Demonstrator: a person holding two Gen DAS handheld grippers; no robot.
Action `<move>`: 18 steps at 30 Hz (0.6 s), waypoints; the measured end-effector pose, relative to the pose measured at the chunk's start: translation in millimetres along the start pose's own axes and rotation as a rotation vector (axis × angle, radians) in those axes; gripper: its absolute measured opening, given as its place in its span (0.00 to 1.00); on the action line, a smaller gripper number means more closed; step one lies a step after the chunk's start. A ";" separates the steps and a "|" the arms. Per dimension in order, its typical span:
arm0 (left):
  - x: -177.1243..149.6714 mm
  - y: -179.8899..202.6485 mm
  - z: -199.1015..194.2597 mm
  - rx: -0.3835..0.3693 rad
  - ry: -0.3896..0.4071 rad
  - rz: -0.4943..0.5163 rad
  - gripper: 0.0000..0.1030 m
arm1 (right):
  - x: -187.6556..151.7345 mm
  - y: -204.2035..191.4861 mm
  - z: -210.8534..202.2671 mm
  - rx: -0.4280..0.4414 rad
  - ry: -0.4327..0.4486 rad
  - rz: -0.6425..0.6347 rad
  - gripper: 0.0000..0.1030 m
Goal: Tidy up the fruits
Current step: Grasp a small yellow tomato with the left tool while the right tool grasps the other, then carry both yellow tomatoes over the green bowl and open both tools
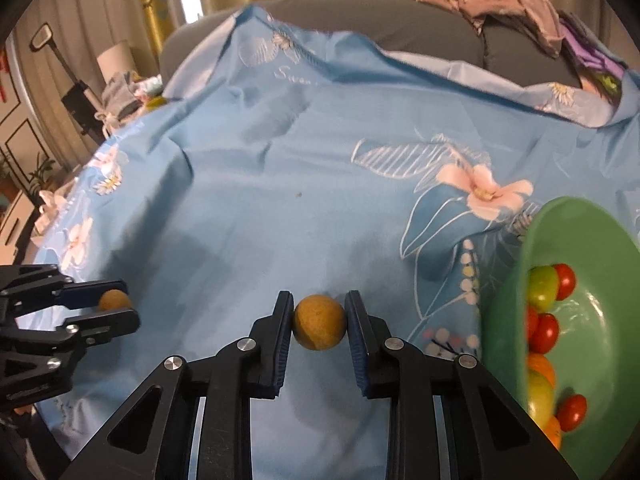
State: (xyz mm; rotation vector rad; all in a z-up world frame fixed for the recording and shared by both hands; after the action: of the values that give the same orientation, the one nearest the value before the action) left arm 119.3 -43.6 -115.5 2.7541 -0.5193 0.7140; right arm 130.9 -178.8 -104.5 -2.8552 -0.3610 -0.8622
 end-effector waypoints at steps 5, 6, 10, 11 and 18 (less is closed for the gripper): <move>10.4 19.3 -11.2 0.002 0.023 0.037 0.26 | 4.0 0.1 -24.9 0.009 0.061 0.003 0.28; 12.9 23.6 -12.9 0.001 0.027 0.046 0.26 | 4.7 1.9 -31.3 0.011 0.076 0.007 0.28; 21.8 44.7 -16.8 -0.009 0.035 0.084 0.26 | 4.3 8.8 -50.0 0.012 0.120 0.022 0.28; 24.1 50.6 -16.9 -0.010 0.037 0.095 0.26 | 3.4 12.0 -55.3 0.012 0.130 0.028 0.28; 40.1 96.1 -16.7 -0.032 0.040 0.185 0.26 | -5.7 43.9 -85.9 -0.013 0.187 0.093 0.28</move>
State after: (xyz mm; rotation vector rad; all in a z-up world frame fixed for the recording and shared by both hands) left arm 106.9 -136.3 -66.8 2.6802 -0.7774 0.7928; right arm 92.8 -239.2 -39.3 -2.7476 -0.2002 -1.1051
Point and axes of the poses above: each gripper's, at about its wrist camera, not at the fingertips, and z roughly the way its jaws point, y to its right, x to its top, the point moved 10 cm from there along z, roughly the way its jaws point, and after that the axes turned 4 degrees about -y, right-handed, at the moved point
